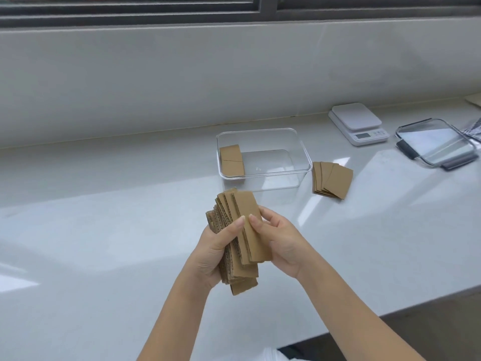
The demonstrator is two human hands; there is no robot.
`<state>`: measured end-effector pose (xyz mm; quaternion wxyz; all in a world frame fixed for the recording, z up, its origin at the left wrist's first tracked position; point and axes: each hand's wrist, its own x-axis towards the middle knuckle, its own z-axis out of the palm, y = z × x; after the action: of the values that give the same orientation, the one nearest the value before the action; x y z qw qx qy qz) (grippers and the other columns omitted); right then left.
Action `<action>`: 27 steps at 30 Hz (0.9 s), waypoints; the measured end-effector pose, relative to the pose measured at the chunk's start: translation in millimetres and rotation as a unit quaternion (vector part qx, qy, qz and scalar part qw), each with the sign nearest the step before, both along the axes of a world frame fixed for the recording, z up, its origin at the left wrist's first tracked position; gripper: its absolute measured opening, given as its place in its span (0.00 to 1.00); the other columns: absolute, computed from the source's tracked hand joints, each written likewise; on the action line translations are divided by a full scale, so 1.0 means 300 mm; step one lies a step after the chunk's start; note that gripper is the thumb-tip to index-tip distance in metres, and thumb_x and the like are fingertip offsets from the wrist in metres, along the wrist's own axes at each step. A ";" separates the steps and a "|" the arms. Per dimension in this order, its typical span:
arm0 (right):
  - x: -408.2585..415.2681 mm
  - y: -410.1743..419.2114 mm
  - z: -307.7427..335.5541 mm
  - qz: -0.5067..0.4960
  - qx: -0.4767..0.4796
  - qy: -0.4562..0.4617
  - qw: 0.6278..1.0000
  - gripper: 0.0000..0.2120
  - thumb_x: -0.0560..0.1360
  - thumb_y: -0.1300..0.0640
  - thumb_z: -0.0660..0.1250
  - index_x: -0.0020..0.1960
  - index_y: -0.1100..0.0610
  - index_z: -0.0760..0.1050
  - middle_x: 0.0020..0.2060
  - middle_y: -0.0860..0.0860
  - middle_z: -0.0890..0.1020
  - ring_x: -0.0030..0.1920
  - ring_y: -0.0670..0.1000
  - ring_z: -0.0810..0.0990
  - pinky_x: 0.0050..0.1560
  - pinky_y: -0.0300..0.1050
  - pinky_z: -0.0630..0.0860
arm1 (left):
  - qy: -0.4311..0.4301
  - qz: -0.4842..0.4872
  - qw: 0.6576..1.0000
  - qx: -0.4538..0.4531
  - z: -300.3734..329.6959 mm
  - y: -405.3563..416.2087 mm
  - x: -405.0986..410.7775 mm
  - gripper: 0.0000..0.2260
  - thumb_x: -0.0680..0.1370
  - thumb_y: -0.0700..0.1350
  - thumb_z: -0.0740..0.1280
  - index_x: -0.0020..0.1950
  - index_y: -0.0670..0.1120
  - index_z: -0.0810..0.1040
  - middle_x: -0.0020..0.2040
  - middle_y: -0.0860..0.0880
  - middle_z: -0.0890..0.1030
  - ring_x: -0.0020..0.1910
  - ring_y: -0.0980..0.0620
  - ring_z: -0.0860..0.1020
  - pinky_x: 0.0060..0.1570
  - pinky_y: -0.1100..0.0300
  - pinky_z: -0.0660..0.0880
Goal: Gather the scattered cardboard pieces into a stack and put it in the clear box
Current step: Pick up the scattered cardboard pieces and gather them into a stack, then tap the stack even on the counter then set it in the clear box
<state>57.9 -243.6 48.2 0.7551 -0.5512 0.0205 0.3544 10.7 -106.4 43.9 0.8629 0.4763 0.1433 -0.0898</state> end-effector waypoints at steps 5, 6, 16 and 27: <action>0.003 -0.073 0.010 0.058 0.060 0.032 0.996 0.21 0.74 0.52 0.65 0.67 0.52 0.71 0.60 0.55 0.79 0.60 0.56 0.77 0.62 0.58 0.73 | -0.014 -0.014 0.998 0.053 0.016 -0.075 0.029 0.15 0.68 0.48 0.70 0.53 0.43 0.80 0.44 0.43 0.84 0.43 0.48 0.83 0.39 0.55 0.79; 0.011 -0.090 0.016 0.063 0.060 0.031 0.996 0.21 0.74 0.52 0.64 0.67 0.51 0.71 0.60 0.55 0.79 0.59 0.56 0.77 0.62 0.59 0.73 | -0.014 -0.024 0.998 0.060 0.017 -0.088 0.034 0.16 0.69 0.49 0.69 0.53 0.44 0.80 0.44 0.44 0.84 0.43 0.48 0.83 0.39 0.55 0.79; 0.151 -0.371 0.013 -0.009 0.055 0.027 0.998 0.19 0.76 0.51 0.62 0.66 0.52 0.71 0.59 0.55 0.81 0.57 0.53 0.80 0.55 0.49 0.80 | 0.026 -0.111 0.971 0.210 0.011 -0.344 0.250 0.33 0.63 0.66 0.70 0.62 0.49 0.72 0.57 0.48 0.81 0.55 0.52 0.81 0.57 0.54 0.76; 0.427 -0.673 -0.138 -0.213 -0.170 0.021 0.962 0.18 0.75 0.49 0.66 0.60 0.57 0.69 0.51 0.55 0.82 0.49 0.54 0.83 0.44 0.48 0.80 | 0.139 -0.120 0.950 0.254 -0.111 -0.726 0.603 0.22 0.72 0.54 0.68 0.61 0.44 0.74 0.55 0.46 0.81 0.51 0.50 0.81 0.44 0.59 0.77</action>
<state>186.1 -445.4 6.8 0.7077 -0.6467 0.2133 0.1882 191.6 -324.3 10.5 0.6679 0.6759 0.2221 -0.2186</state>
